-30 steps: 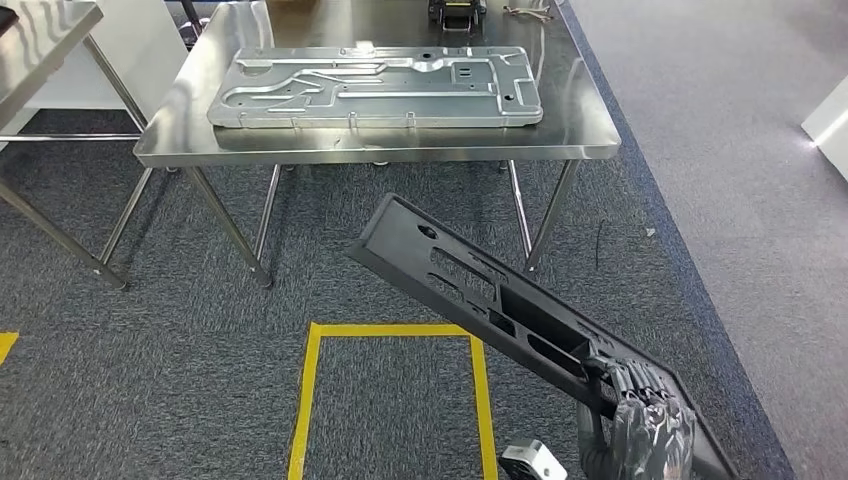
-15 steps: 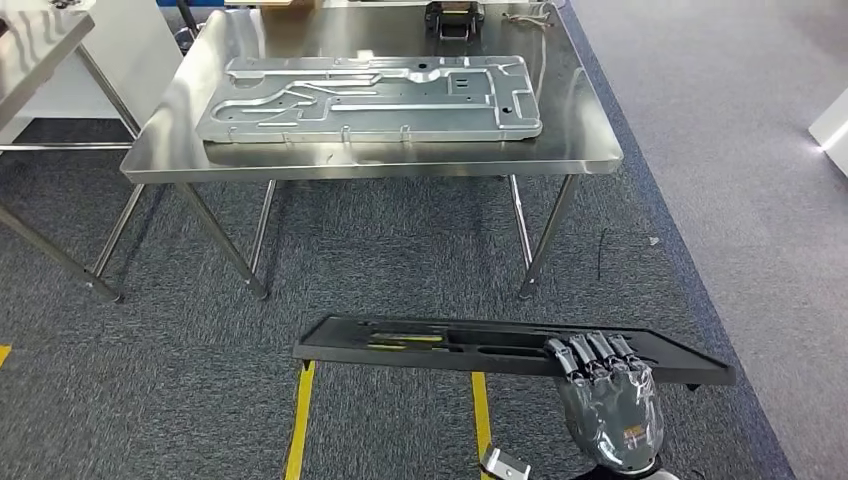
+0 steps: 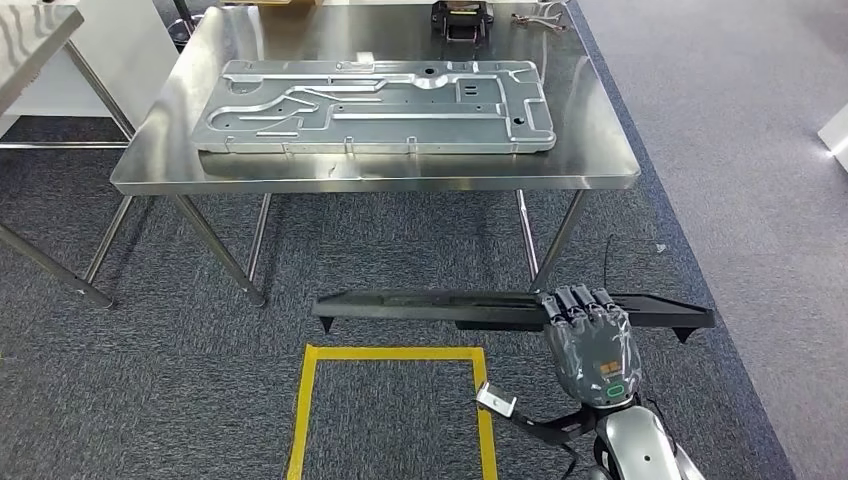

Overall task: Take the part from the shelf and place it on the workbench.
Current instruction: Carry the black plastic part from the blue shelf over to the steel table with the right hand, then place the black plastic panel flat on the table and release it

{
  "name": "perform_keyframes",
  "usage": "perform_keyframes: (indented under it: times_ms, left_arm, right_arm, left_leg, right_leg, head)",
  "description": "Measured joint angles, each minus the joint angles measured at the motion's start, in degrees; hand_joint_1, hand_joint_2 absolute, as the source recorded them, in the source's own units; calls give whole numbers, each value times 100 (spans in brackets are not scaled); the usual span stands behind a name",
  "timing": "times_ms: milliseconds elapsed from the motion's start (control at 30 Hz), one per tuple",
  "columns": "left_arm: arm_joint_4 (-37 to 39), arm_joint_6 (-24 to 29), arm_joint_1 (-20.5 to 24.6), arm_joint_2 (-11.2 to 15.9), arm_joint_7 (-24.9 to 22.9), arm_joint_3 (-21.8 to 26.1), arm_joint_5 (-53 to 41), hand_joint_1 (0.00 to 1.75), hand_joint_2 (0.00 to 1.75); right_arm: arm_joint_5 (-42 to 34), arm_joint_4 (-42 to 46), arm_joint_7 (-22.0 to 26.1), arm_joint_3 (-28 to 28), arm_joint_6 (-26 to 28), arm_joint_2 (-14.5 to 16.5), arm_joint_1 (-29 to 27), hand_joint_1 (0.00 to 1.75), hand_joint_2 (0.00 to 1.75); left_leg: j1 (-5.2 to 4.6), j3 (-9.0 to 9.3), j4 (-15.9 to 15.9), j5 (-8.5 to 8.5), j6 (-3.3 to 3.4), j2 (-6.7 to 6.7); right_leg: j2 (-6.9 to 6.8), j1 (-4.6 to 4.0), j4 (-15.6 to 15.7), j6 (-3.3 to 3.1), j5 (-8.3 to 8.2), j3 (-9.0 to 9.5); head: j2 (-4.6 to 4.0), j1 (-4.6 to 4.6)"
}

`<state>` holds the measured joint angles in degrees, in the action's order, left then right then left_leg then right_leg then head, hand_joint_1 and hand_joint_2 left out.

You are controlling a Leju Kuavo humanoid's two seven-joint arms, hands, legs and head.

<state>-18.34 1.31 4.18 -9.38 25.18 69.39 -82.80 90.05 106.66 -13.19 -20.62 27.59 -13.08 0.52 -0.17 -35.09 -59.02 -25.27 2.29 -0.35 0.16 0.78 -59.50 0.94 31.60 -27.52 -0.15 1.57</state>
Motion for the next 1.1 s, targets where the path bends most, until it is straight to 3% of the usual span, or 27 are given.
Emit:
perform_keyframes:
  times_ms: [67,133,200,233,267,300,367,400,467,500,567,633,700,733,767,833,900,1033,1100]
  left_arm:
    - [9,1,17,3,3,-16,3,0,0]
    - [12,1,32,13,4,-28,6,0,0]
    - [14,1,26,20,4,-47,8,0,0]
    - [15,0,20,21,4,-60,7,0,0]
    - [17,-1,17,22,5,-72,7,0,0]
    - [22,-2,16,22,7,-84,6,0,0]
    - [37,-6,29,22,8,-102,5,0,0]
    - [43,-8,37,22,9,-108,5,0,0]
    - [46,-10,56,26,11,-119,5,0,0]
    - [47,-10,62,31,13,-126,5,0,0]
    - [53,-11,76,39,14,-141,6,0,0]
    - [58,-10,75,40,15,-150,9,0,0]
    - [59,-8,58,43,15,-152,14,0,0]
    - [59,-8,48,44,15,-152,15,0,0]
    - [59,-8,40,45,15,-152,16,0,0]
    - [59,-8,28,51,15,-152,17,0,0]
    - [60,-9,25,60,16,-154,19,0,0]
    - [63,-8,22,62,21,-164,26,0,0]
    - [65,-8,29,60,28,-180,29,0,0]
  right_arm:
    - [0,-37,-497,-301,-96,-320,324,175,175]
    - [0,-76,-1021,-656,-258,-654,671,175,175]
    - [0,-142,-1679,-1187,-438,-1039,1113,175,175]
    - [0,-179,-2004,-1515,-508,-1240,1373,175,175]
    - [0,-214,-2266,-1848,-557,-1428,1632,175,175]
    - [0,-247,-2451,-2167,-589,-1599,1872,175,175]
    - [-1,-314,-2599,-2708,-644,-1849,2299,175,175]
    - [-1,-343,-2621,-2958,-669,-1951,2497,175,175]
    - [-1,-382,-2636,-3396,-703,-2125,2872,175,175]
    - [0,-393,-2641,-3578,-706,-2207,3050,175,175]
    - [0,-418,-2653,-3868,-718,-2336,3384,175,175]
    - [0,-438,-2662,-4093,-735,-2431,3630,175,175]
    - [0,-449,-2663,-4260,-753,-2505,3761,175,175]
    - [0,-453,-2663,-4319,-761,-2537,3800,175,175]
    - [0,-458,-2663,-4367,-768,-2562,3835,175,175]
    - [0,-465,-2664,-4438,-783,-2592,3906,175,175]
    - [-1,-474,-2667,-4516,-799,-2623,3991,175,175]
    - [-2,-477,-2670,-4670,-799,-2729,4163,175,175]
    - [-1,-458,-2671,-4760,-795,-2807,4350,175,175]
  left_leg:
    - [21,168,93,-23,58,-4]
    - [18,265,118,-93,93,-8]
    - [17,369,117,-189,92,-14]
    - [17,437,115,-244,86,-15]
    - [17,514,115,-304,74,-15]
    - [18,576,117,-370,57,-17]
    - [10,670,108,-486,-2,-30]
    - [5,693,101,-519,-37,-35]
    - [-4,712,63,-520,-102,-39]
    - [-2,670,-56,-485,-128,-34]
    - [14,372,-581,-482,-177,-17]
    - [43,-90,-1252,-710,-231,-4]
    - [63,-428,-1546,-965,-263,-2]
    - [68,-485,-1456,-942,-262,-1]
    - [70,-463,-1200,-770,-248,0]
    - [54,-322,-488,-158,-189,0]
    - [21,-236,-80,197,-133,4]
    - [26,-86,81,209,-31,-1]
    - [45,37,152,180,22,-5]
  right_leg:
    - [-5,10,-423,48,66,-222]
    - [-7,16,-1040,100,301,-691]
    - [-10,25,-1320,128,458,-1083]
    - [-11,30,-1219,132,379,-1163]
    - [-11,33,-959,132,155,-1161]
    - [-12,35,-603,120,-205,-1121]
    - [-10,8,-73,64,-714,-1053]
    - [-3,-6,38,21,-828,-1048]
    - [10,-9,60,-58,-798,-1009]
    - [11,3,89,-97,-777,-958]
    - [2,21,141,-166,-713,-823]
    - [-6,17,164,-204,-617,-704]
    - [-4,14,164,-200,-506,-573]
    - [-3,14,164,-192,-447,-494]
    - [-3,13,164,-181,-384,-407]
    - [0,7,160,-148,-263,-252]
    - [10,0,171,-87,-178,-188]
    - [3,6,-13,39,-190,-210]
    - [-8,12,-541,75,-75,-510]
  head:
    - [0,-1]
    - [0,-1]
    - [0,-1]
    - [0,-1]
    - [0,-1]
    - [0,-2]
    - [0,0]
    - [0,-1]
    - [0,-1]
    - [0,-2]
    - [0,-2]
    - [0,-1]
    - [0,-1]
    - [0,-1]
    - [0,-1]
    - [0,-2]
    - [0,-2]
    - [0,-2]
    - [0,-2]
